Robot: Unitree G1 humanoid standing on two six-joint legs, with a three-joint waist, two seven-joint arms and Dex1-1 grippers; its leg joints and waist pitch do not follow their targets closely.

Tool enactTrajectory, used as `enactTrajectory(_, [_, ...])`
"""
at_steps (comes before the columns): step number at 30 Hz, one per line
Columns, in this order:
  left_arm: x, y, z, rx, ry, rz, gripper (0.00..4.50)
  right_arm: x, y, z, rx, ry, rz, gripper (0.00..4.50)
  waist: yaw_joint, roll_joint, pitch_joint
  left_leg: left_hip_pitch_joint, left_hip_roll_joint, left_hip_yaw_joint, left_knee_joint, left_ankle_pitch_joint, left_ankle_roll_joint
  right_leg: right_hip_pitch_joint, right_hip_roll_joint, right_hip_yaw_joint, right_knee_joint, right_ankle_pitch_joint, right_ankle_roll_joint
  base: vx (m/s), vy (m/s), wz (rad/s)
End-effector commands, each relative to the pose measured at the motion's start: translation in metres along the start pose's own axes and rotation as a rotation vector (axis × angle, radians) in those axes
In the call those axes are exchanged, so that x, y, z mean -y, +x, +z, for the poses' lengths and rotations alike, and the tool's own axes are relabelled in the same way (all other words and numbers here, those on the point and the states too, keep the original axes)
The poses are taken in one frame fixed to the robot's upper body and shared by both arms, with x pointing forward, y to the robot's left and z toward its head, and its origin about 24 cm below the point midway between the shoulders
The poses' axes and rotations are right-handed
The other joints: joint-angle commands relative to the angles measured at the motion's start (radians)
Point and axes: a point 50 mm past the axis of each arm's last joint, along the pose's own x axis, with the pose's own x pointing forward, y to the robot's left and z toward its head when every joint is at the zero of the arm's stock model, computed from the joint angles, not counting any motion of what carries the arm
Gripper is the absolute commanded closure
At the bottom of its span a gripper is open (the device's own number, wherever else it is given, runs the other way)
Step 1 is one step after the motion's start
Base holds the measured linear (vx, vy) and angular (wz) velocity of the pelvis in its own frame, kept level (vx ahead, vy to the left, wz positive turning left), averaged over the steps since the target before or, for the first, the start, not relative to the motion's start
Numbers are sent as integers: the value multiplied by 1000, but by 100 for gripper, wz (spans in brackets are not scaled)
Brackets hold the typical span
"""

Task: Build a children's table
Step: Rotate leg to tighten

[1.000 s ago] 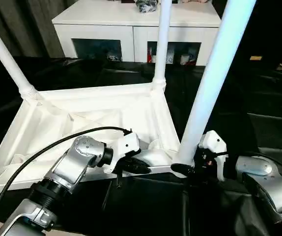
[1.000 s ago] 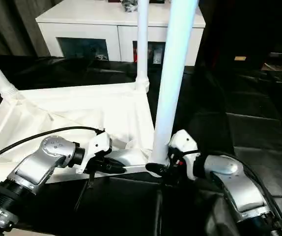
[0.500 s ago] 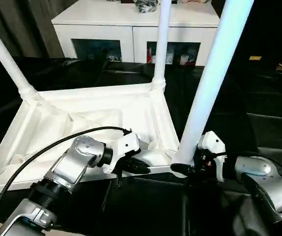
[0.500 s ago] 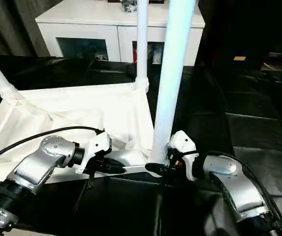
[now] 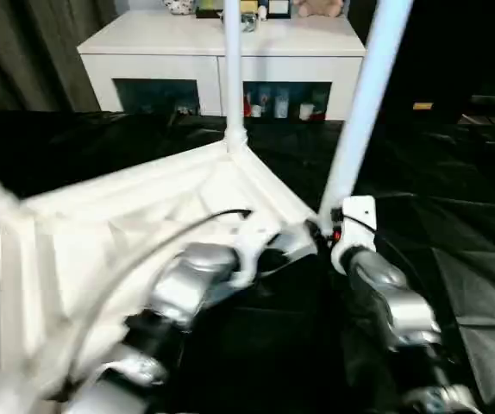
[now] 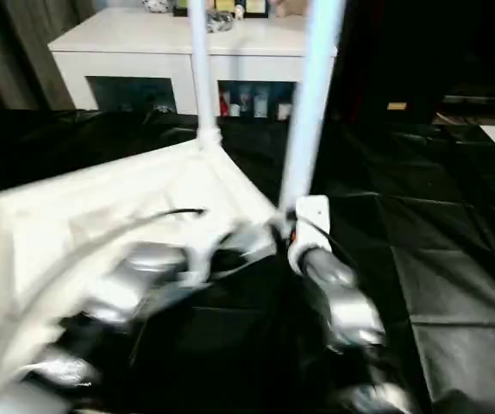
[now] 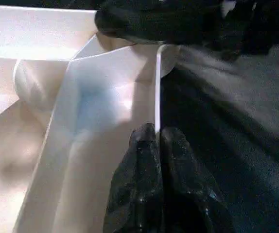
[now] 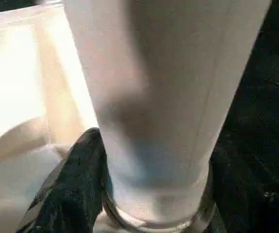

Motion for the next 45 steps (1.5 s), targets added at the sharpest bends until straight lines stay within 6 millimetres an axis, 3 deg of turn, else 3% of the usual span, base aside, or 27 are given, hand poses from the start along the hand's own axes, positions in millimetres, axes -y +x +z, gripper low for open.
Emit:
enactTrajectory(1, [4, 8, -6, -32, 5, 35, 450, -23, 0, -27, -117, 14, 58, 185, -6, -9, -30, 3, 40, -28, -95, -386, -29, 11, -52, 36, -99, -409, -151, 0, 0, 0])
enactTrajectory(3, [3, 9, -5, -37, 16, 41, 450, -33, 2, -18, -78, 17, 115, 185, -3, -10, -30, 1, 42, -27, -96, -379, -17, 11, -54, 38, -101, -413, -140, 0, 0, 0])
enactTrajectory(5, [0, 6, -8, -54, 22, 56, 450, -35, 1, -6, 5, 4, 153, 115, -1, -11, -30, -3, 43, -27, -97, -363, -8, 13, -54, 38, -100, -403, -133, 0, 0, 0])
enactTrajectory(7, [-3, 5, -9, -59, 26, 62, 450, -34, 0, -4, 26, -28, 151, 113, -1, -11, -31, -6, 44, -26, -98, -350, -3, 15, -52, 38, -97, -383, -139, 0, 0, 0])
enactTrajectory(10, [-7, 1, -11, -64, 39, 61, 450, -28, -3, 2, 66, -70, 144, 73, 2, -11, -32, -12, 45, -27, -100, -321, 2, 19, -52, 38, -93, -349, -146, 0, 0, 0])
enactTrajectory(13, [-10, -4, -12, -61, 61, 43, 450, -17, -7, 8, 104, -147, 172, 60, 3, -10, -33, -10, 47, -24, -98, -308, 7, 18, -50, 39, -91, -313, -159, 0, 0, 0])
enactTrajectory(14, [-12, -8, -13, -61, 80, 18, 450, -10, -11, 11, 116, -189, 223, 60, 5, -11, -32, -12, 48, -23, -97, -298, 11, 20, -51, 40, -89, -291, -165, 0, 0, 0])
enactTrajectory(16, [-13, -16, -17, -79, 106, -31, 450, 0, -20, 14, 119, -244, 336, 60, 9, -3, -35, -17, 49, -24, -95, -270, 28, 29, -52, 40, -82, -235, -173, 0, 0, 0])
enactTrajectory(17, [-14, -18, -20, -95, 114, -42, 450, 4, -23, 14, 120, -258, 366, 60, 8, -7, -36, -19, 51, -24, -95, -262, 37, 31, -51, 39, -82, -219, -176, 0, 0, 0])
enactTrajectory(18, [-15, -24, -24, -124, 151, -82, 450, 10, -31, 15, 119, -293, 442, 60, 9, -6, -38, -21, 51, -23, -90, -230, 51, 34, -53, 39, -77, -182, -189, 0, 0, 0])
enactTrajectory(19, [-15, -29, -28, -139, 160, -128, 450, 15, -38, 14, 115, -332, 515, 60, 11, 2, -39, -20, 53, -22, -86, -199, 64, 31, -54, 40, -74, -132, -208, 0, 0, 0])
enactTrajectory(22, [-17, -37, -31, -139, 175, -188, 450, 23, -52, 11, 95, -384, 646, 60, 16, -1, -42, -20, 53, -18, -76, -149, 105, 38, -54, 39, -61, -23, -254, 0, 0, 0])
enactTrajectory(24, [-10, -56, -35, -132, 243, -414, 450, 36, -69, 5, 31, -420, 793, 60, 21, 1, -45, -21, 53, -21, -74, -118, 126, 43, -56, 36, -56, 17, -274, 0, 0, 0])
enactTrajectory(25, [-10, -57, -35, -134, 241, -425, 450, 37, -69, 4, 27, -420, 797, 60, 21, 2, -43, -21, 56, -21, -75, -113, 138, 42, -56, 37, -52, 31, -282, 0, 0, 0])
enactTrajectory(26, [-7, -69, -38, -152, 215, -525, 450, 42, -74, 2, -6, -420, 838, 60, 20, 2, -44, -14, 59, -19, -76, -119, 140, 38, -56, 36, -51, 32, -297, 0, 0, 0])
enactTrajectory(29, [-7, -74, -38, -161, 204, -550, 450, 45, -77, 1, -33, -425, 873, 60, 24, 3, -40, -11, 60, -17, -77, -133, 136, 34, -53, 35, -51, 8, -312, 0, 0, 0])
enactTrajectory(32, [-12, -76, -36, -165, 223, -521, 450, 45, -76, 1, -52, -424, 903, 60, 36, 1, -37, -1, 62, -14, -81, -177, 96, 29, -54, 39, -56, -69, -303, 0, 0, 0])
enactTrajectory(35, [-14, -76, -36, -162, 224, -512, 450, 43, -75, 0, -60, -409, 920, 87, 36, 0, -37, -5, 62, -15, -83, -170, 83, 33, -54, 39, -54, -69, -293, 0, 0, 0])
enactTrajectory(37, [-14, -77, -36, -160, 223, -519, 450, 43, -75, 0, -65, -400, 931, 87, 37, -2, -40, -7, 59, -15, -79, -141, 88, 36, -55, 39, -51, -39, -289, 0, 0, 0])
enactTrajectory(45, [-13, -79, -37, -167, 217, -527, 450, 44, -77, -5, -100, -394, 955, 164, 39, -1, -44, -9, 57, -15, -71, -94, 116, 38, -55, 36, -45, 7, -298, 0, 0, 0])
